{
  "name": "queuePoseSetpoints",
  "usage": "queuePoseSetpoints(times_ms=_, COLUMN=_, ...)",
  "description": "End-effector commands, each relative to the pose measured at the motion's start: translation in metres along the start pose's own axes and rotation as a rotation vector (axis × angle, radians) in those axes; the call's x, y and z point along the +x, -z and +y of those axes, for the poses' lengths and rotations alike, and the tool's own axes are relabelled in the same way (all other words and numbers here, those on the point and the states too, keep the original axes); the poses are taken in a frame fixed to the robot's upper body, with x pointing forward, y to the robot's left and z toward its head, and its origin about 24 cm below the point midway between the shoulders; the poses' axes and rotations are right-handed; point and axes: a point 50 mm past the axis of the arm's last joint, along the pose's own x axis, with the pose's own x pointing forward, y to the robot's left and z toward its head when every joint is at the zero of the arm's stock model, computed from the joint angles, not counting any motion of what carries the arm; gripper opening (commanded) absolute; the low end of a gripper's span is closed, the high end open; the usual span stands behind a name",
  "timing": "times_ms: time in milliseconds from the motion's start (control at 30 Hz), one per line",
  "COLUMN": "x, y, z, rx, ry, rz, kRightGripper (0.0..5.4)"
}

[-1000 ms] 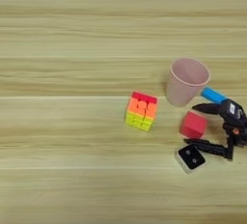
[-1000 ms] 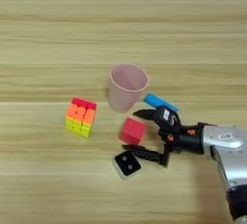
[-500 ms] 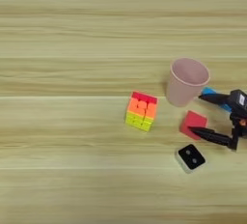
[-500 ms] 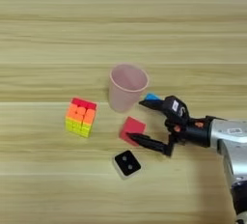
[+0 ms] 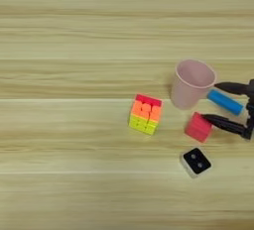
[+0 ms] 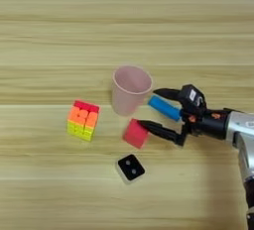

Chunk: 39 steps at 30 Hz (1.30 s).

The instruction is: Move the objects on the table

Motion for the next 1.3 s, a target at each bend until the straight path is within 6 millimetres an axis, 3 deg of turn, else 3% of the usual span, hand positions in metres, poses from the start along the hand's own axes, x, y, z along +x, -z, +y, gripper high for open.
queuePoseSetpoints(times_ms=33, x=-0.015, y=-0.033, z=-0.031, rx=-0.139, ry=0.150, rz=0.000, kRightGripper=5.37)
queuePoseSetpoints(times_ms=800, x=-0.012, y=-0.044, z=-0.028, rx=-0.125, ry=0.118, rz=-0.086, kRightGripper=5.37)
queuePoseSetpoints(times_ms=1033, x=-0.023, y=-0.079, z=-0.027, rx=-0.144, ry=0.113, rz=-0.267, kRightGripper=5.37)
queuePoseSetpoints(times_ms=1300, x=-0.029, y=-0.117, z=-0.004, rx=-0.228, ry=0.059, rz=-0.413, kRightGripper=5.37)
